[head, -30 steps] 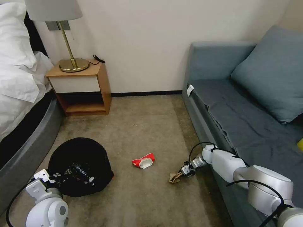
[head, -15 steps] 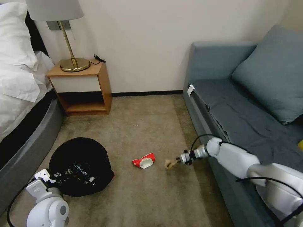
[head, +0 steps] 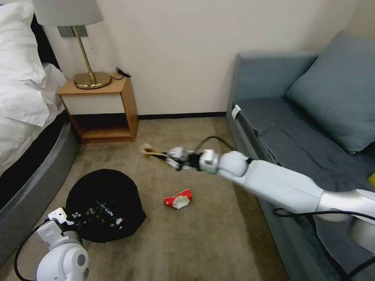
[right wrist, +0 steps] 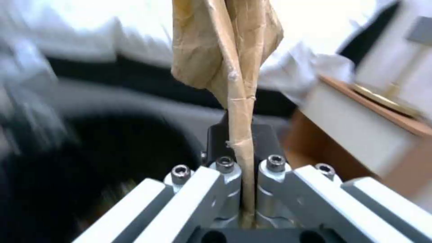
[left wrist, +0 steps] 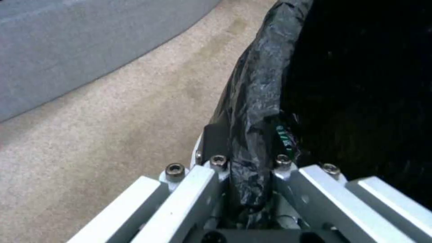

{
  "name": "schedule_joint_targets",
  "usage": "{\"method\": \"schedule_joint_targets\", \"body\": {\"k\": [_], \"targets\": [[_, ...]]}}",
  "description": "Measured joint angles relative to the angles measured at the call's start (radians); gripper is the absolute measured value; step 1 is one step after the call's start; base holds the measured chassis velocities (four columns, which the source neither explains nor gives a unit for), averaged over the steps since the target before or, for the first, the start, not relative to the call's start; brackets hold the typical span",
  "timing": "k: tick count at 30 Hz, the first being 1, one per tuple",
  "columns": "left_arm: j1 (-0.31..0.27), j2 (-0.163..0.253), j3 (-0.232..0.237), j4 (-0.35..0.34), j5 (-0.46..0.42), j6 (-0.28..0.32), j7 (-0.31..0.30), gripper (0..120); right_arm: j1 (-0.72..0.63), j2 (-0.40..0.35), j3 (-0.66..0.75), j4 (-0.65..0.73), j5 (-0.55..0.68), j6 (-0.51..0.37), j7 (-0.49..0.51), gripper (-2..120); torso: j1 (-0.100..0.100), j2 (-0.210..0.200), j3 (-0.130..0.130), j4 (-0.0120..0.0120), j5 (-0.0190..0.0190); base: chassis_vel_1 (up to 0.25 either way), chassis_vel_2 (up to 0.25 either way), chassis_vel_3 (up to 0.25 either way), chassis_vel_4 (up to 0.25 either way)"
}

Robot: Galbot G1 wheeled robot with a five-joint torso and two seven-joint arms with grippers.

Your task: Pick up the trash bin, then pick up the garbage on the floor and place it into the trash bin.

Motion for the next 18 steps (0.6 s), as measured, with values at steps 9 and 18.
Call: {"method": "schedule_joint_targets", "body": {"k": [9, 18], "targets": [[0.002, -0.002, 0.005, -0.005, -0.001, 0.001, -0.001, 3, -0.016, 0.225, -0.147, -0.065, 0.111, -0.020, 0.218, 0, 0.000, 0.000, 0.000, 0.0002, -0.0001, 0.000, 0.000, 0.000, 0.000], [0.011, -0.006, 0.007, -0.018, -0.002, 0.001, -0.001, 3, -0.019, 0.299, -0.287, -0.207, 0.066, 0.000, 0.293, 6, 0.000, 0.000, 0.000, 0.0000, 0.0001, 0.000, 0.000, 0.000, 0.000]]}}
